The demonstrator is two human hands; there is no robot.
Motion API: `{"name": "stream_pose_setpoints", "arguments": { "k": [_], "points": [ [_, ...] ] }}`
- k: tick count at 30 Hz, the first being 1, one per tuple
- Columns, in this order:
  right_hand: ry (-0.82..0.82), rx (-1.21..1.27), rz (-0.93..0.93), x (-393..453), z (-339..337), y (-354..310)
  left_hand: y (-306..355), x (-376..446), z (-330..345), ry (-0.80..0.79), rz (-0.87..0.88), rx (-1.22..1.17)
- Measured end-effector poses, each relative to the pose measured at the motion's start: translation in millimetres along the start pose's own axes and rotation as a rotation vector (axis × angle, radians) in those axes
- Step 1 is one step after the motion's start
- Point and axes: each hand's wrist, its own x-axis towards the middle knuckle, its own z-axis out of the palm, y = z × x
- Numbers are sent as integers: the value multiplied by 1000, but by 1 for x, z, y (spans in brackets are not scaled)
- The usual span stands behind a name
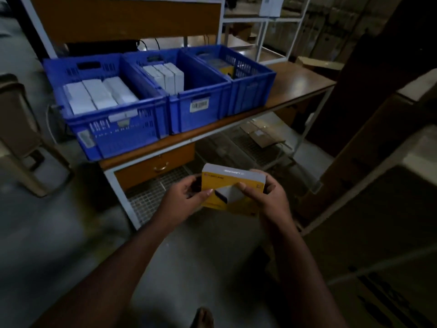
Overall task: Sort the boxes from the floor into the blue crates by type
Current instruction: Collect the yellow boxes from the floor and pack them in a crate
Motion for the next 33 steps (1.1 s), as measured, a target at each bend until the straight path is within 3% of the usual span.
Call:
{"name": "stream_pose_setpoints", "arguments": {
  "k": [8, 13, 18, 22, 28, 33],
  "points": [
    [-45, 4, -143, 193, -3, -67, 49, 202, 6, 84, 182, 126],
    [-92, 117, -155, 323, 6, -97, 70, 335, 0, 110, 202, 11],
    [-158, 73, -246, 433, 9, -147, 103, 446, -14, 122, 304, 144],
    [-256, -48, -344, 517, 5, -188, 125, 524, -24, 146, 337, 241],
    [-297, -515, -611, 669, 0, -204, 129, 631, -27, 240, 268, 387],
    [-488, -781, -590, 786, -6, -191, 106, 700, -10, 305, 158, 642]
  ]
}}
